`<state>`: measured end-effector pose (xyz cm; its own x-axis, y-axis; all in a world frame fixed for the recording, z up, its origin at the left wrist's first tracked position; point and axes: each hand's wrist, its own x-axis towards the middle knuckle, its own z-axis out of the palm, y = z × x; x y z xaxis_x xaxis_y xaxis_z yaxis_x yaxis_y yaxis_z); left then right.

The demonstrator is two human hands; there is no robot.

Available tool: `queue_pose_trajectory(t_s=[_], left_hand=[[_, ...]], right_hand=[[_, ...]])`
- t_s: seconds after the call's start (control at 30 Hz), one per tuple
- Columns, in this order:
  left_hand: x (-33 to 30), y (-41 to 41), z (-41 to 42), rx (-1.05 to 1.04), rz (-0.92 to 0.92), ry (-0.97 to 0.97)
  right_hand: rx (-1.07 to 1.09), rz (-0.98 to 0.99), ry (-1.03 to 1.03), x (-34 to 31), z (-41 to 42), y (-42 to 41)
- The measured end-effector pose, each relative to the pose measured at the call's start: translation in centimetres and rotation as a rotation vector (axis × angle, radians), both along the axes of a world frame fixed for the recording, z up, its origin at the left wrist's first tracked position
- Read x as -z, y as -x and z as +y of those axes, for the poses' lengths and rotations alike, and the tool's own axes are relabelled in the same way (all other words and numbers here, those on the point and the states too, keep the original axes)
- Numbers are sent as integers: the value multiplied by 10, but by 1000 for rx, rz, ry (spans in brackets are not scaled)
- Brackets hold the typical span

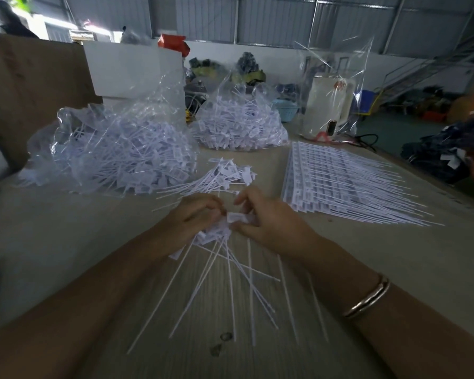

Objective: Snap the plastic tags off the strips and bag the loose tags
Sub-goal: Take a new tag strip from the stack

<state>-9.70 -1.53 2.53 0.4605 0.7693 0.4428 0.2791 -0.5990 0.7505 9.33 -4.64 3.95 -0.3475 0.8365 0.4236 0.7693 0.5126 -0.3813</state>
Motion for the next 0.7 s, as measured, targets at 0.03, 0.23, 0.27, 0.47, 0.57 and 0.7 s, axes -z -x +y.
queue_pose_trajectory(t_s=[0.03,0.23,0.27,0.47,0.57,0.7], left_hand=[[1,0,0,19,13,-18],[6,3,5,-3,123,-95],[6,3,5,-13,113,-81],[4,4,4,19,53,-58],[4,8,3,23,39,-17],[5,11,4,-36,-32,40]], right_hand=[[-20,6,-4,0,0,8],[-104,18,99,2,-1,1],[-87,-11,100,2,0,-5],[-43,-57,19,3,4,-15],[-74,103,157,1,4,-13],[41,197,166,-1,6,-36]])
